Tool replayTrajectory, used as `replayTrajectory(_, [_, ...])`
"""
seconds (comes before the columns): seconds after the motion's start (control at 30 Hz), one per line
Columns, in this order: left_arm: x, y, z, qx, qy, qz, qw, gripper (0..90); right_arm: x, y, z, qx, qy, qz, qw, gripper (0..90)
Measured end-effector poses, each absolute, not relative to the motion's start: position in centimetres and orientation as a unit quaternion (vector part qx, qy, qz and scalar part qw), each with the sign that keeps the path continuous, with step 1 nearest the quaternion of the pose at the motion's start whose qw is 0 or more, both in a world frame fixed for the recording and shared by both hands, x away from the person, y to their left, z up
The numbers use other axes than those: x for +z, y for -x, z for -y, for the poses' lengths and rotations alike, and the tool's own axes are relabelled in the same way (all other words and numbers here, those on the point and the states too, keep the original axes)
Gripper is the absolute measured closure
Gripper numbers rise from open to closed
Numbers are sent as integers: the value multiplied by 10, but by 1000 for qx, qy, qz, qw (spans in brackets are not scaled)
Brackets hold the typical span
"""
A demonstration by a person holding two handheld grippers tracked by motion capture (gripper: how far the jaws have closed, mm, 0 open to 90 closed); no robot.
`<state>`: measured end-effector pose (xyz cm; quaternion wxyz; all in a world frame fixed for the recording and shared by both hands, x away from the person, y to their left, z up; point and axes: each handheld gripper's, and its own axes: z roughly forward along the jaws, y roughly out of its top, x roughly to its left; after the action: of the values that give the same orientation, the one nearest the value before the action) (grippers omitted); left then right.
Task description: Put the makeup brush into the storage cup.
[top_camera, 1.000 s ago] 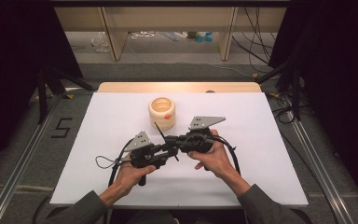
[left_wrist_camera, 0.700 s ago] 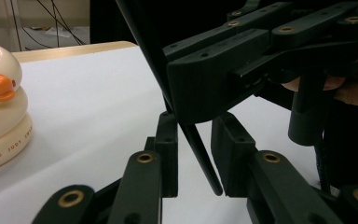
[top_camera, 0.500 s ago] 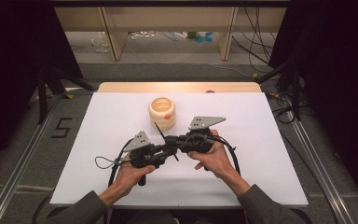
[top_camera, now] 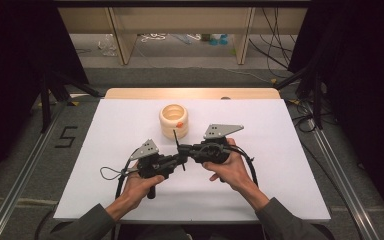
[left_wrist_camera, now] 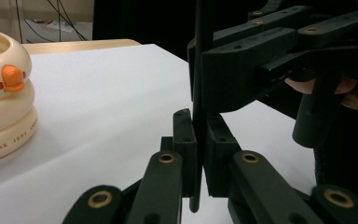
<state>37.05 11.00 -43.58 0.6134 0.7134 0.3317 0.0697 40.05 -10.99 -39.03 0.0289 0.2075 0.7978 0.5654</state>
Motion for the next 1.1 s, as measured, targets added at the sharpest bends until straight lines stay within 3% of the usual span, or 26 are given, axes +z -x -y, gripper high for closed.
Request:
replayTrajectory(0.17, [-435, -369, -110, 76, -718, -329, 609, 847, -388, -401, 112, 569, -206, -795, 27, 806])
replayTrajectory(0.33, [-435, -371, -113, 85, -722, -320, 607, 848, -377, -401, 120, 583, -230, -779, 32, 598])
replayTrajectory(0.43, [-435, -372, -113, 89, -723, -323, 604, 848, -373, -402, 128, 578, -244, -778, 38, 534])
replayTrajectory(1.1, [-433, -379, -124, 121, -724, -337, 590, 847, -380, -396, 159, 553, -281, -777, 105, 380])
